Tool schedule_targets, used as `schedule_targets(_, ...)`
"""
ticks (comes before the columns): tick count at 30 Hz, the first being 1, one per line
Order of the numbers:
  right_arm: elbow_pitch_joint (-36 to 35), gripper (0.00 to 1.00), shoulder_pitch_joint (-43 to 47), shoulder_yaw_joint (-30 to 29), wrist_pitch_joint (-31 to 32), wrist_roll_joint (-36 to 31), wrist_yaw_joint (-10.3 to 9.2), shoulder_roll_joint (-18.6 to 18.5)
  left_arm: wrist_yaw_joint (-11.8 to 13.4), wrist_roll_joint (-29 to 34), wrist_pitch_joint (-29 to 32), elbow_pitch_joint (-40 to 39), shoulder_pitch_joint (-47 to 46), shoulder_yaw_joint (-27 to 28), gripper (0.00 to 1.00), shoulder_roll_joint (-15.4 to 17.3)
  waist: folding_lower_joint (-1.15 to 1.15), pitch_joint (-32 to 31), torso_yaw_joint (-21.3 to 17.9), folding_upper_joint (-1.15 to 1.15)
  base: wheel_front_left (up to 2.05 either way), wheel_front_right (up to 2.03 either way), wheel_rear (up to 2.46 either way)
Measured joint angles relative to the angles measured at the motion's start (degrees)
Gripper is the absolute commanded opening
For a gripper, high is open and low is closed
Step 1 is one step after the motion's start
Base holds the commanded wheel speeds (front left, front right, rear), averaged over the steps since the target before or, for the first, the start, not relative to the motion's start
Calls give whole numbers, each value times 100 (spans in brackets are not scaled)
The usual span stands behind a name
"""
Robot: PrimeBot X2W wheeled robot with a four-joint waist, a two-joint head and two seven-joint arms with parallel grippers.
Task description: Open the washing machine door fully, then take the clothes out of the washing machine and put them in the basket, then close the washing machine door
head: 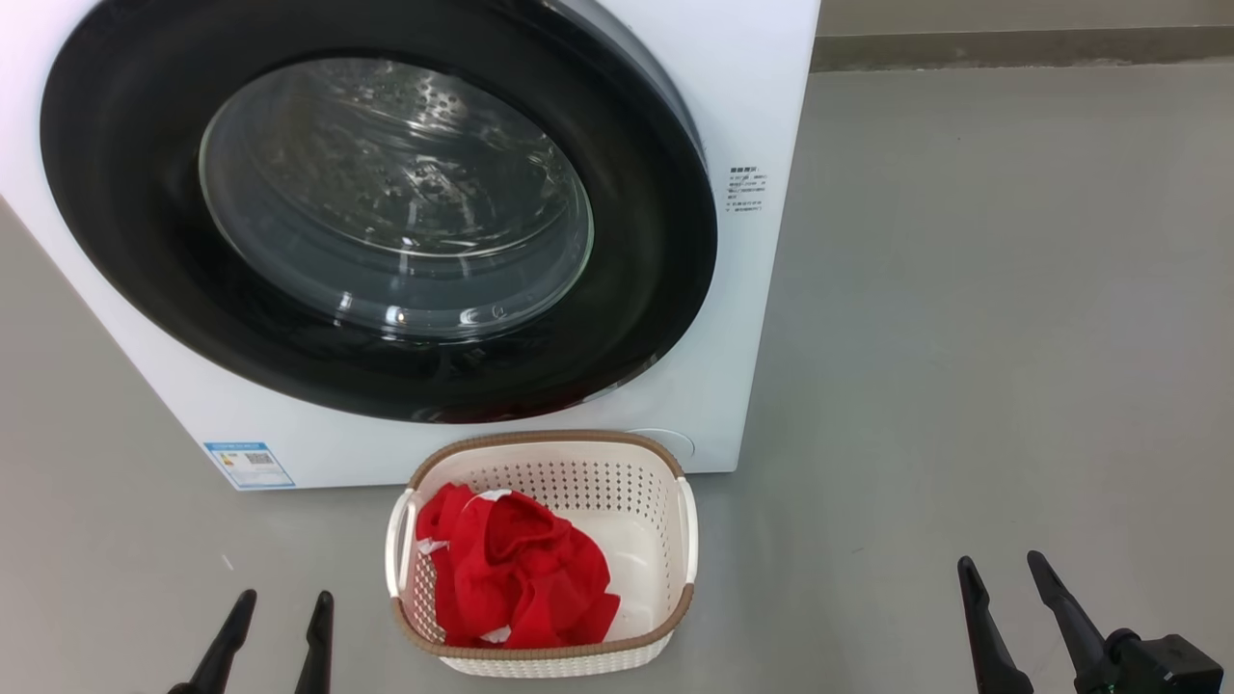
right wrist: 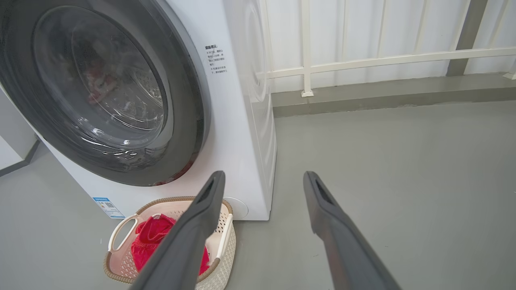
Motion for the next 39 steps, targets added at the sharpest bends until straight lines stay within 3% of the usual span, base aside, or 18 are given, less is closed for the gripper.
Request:
schedule_targets(29, -4, 100, 0, 55, 0, 8, 0, 4, 0, -62, 0, -2, 1, 48, 100, 11, 0, 4, 42, 0, 0, 0, 0)
schedule_targets(30, 31, 0, -3, 54, 1, 8, 0, 10, 5, -62, 5, 34, -1, 45, 0, -2, 0, 3, 45, 0, 0, 0, 0)
schedule_targets(39, 404, 0, 15, 75, 73, 177, 0, 97, 8, -290, 102, 393, 52, -49, 0, -233, 1, -4, 39, 0, 0, 0, 0)
